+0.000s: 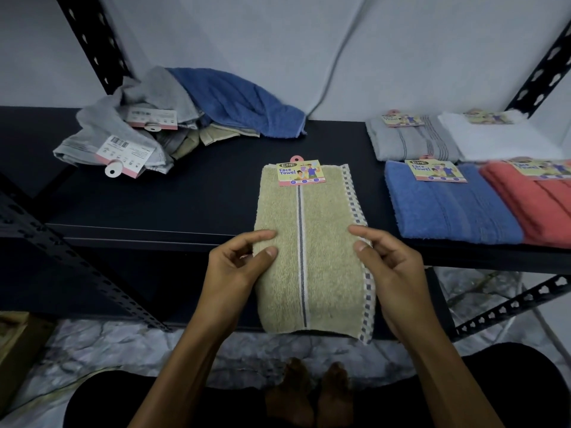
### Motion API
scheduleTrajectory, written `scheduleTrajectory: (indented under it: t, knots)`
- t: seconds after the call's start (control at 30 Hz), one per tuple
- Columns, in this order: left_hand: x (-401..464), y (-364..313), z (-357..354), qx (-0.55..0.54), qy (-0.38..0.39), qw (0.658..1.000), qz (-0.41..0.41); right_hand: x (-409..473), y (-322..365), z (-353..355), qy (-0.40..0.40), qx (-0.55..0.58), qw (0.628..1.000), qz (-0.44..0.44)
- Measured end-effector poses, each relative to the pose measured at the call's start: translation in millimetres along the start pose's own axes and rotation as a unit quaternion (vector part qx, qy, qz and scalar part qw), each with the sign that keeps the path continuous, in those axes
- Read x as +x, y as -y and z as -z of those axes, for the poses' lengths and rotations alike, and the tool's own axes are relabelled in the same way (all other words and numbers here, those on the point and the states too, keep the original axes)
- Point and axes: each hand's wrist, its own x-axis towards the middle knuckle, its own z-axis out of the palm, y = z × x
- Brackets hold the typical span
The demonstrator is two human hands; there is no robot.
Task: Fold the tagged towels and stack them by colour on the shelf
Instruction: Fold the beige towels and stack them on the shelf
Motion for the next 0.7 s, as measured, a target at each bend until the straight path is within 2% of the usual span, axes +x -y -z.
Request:
scheduleTrajectory:
  t: [0.13,0.37,0.47,0.63,0.7]
  knots:
    - [0,-2,0,-0.011,-0.018,1.000,0.011,2,4,-1,-0.005,-0.001,1.000,-0.019]
    - [10,-29,-1,0.012,-0.028,0.999,-0.032,16,18,4,-0.010,0.001,1.000,0.006]
    - [21,-51,-2,0.027,-0.023,0.997,-0.067,31,38,4,0.004,0.025,0.999,0.021]
    - [34,-87,-2,0.113,-0.021,0.984,-0.134,52,73,12,0.032,0.015,0.999,0.031]
    - [37,-94,-3,0.085,-0.028,0.988,-0.123,57,80,14,0.049,0.042,0.998,0.012]
